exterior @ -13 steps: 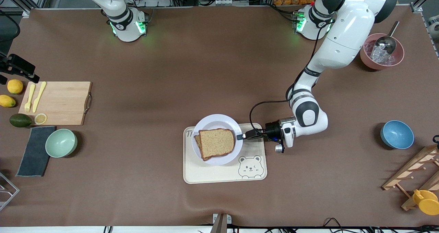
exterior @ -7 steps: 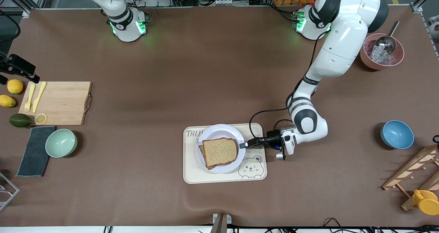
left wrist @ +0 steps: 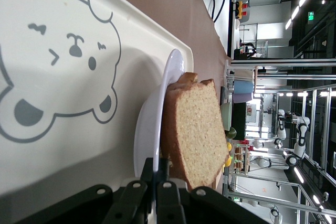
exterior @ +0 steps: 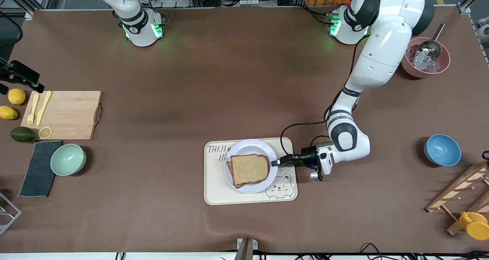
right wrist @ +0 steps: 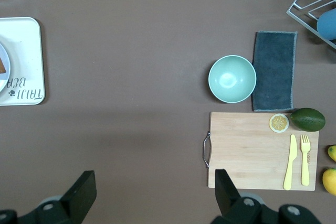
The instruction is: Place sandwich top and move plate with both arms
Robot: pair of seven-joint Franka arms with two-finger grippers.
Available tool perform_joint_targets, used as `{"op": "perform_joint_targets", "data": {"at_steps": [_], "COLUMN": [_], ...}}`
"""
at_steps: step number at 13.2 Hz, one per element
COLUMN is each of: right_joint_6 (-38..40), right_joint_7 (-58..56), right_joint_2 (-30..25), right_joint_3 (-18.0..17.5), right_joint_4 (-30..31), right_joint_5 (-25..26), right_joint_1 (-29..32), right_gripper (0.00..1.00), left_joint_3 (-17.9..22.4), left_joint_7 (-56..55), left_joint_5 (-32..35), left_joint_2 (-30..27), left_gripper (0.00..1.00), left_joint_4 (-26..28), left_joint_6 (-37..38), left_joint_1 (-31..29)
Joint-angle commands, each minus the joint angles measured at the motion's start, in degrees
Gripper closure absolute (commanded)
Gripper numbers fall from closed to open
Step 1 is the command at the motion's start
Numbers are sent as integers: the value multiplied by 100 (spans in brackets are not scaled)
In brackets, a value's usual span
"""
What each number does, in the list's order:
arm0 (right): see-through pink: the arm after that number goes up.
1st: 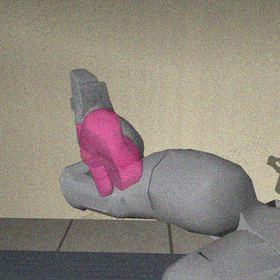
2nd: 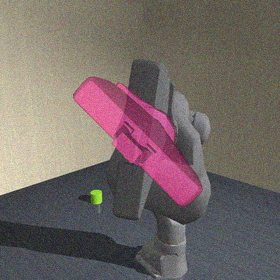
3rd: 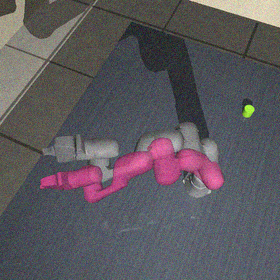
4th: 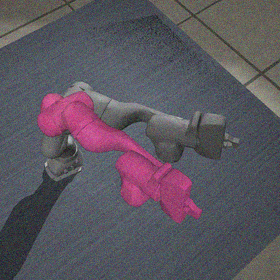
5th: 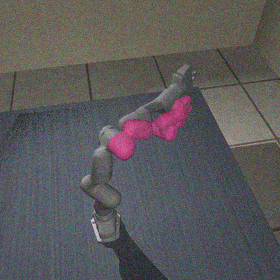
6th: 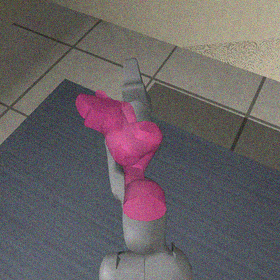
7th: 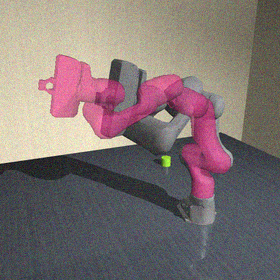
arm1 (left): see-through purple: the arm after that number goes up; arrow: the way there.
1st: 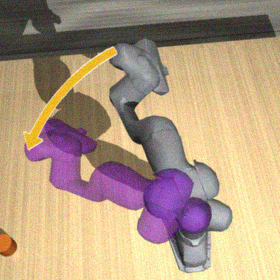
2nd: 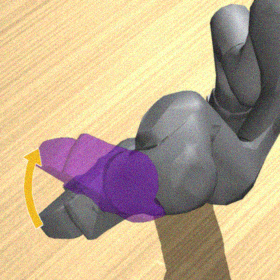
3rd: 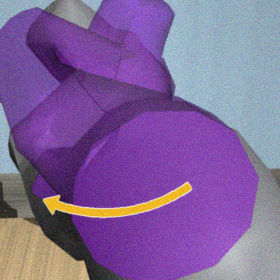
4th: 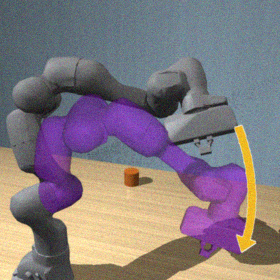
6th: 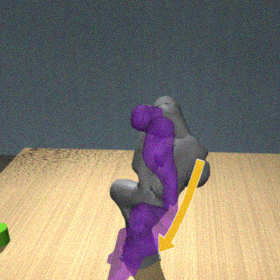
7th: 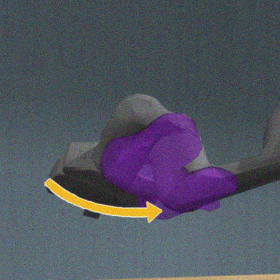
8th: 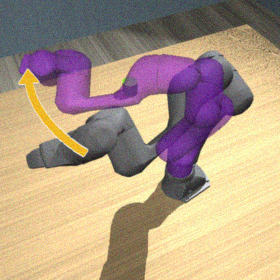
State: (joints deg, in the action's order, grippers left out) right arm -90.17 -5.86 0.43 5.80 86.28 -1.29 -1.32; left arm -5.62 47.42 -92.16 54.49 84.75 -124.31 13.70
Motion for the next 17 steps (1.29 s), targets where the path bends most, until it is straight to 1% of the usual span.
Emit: {"op": "perform_joint_targets", "data": {"at_steps": [1, 5, 6, 7, 8, 10, 12, 17], "right_joint_6": [-53, -45, -45, -45, -53, -71, -71, -71], "right_joint_7": [103, 103, 103, 103, 94, 103, 103, 103], "right_joint_2": [-34, -34, -34, -25, -25, -25, -25, 1], "right_joint_3": [-36, -27, -27, -27, -27, -27, -27, -27], "right_joint_4": [38, 38, 29, 29, 29, 29, 29, 29], "right_joint_5": [6, 6, 14, 14, 14, 6, 14, 14], "right_joint_1": [27, 35, 27, 27, 44, 36, 27, 36], "right_gripper": [0, 0, 0, 0, 0, 0, 0, 0], "left_joint_3": [44, 70, 70, 79, 79, 88, 105, 105], "left_joint_7": [-137, -128, -137, -163, -216, -513, -987, -2692], "left_joint_5": [285, 734, 761, 909, 1032, 1226, 1760, 3201], "left_joint_2": [-26, -26, -35, -35, -35, -105, -245, -1009], "left_gripper": [100, 100, 75, 25, 0, 0, 0, 0], "left_joint_4": [-99, -64, -47, -47, -55, -21, -20, -12], "left_joint_6": [21, 21, 47, 47, 47, 47, 73, 178], "left_joint_1": [1, -183, -227, -245, -245, -280, -368, -412]}}
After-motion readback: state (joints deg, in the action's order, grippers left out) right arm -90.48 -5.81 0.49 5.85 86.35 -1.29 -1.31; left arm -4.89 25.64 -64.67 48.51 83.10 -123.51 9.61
